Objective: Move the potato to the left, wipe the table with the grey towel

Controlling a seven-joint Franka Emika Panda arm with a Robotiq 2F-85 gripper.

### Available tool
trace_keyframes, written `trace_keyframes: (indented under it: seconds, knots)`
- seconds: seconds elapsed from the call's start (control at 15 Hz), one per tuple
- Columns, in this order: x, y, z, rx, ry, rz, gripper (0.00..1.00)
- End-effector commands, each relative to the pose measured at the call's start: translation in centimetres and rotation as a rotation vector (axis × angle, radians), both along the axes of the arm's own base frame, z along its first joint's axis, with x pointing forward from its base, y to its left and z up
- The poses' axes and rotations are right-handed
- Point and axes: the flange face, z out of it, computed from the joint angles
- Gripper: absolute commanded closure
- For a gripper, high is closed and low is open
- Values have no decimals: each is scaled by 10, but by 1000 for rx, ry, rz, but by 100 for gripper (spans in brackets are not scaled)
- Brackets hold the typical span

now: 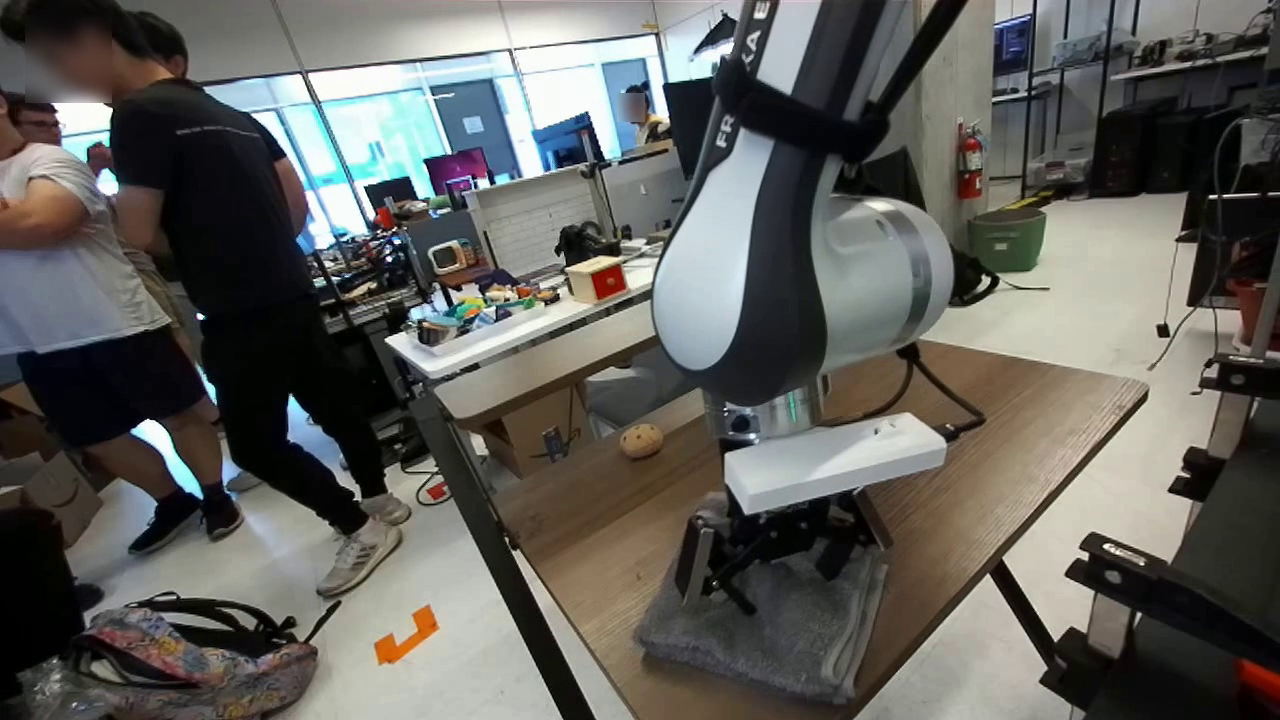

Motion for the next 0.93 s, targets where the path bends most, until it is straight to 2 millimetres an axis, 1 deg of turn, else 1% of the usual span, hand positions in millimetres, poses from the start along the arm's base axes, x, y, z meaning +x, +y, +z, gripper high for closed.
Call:
trace_keyframes:
  seconds: [0.0,0.2,0.27,0.47,0.6,0.67,0.73,0.87]
  knots:
    - [-8,-87,-24,-114,31,-144,0]
    - [-13,-155,-26,-201,45,-272,0]
    - [-15,-174,-25,-217,59,-319,0]
    - [-13,-222,-24,-239,52,-436,0]
    - [-13,-248,-27,-242,26,-507,0]
    - [-12,-259,-28,-247,20,-538,0]
    - [-11,-265,-29,-246,12,-558,0]
    - [-3,-254,-25,-204,-10,-553,0]
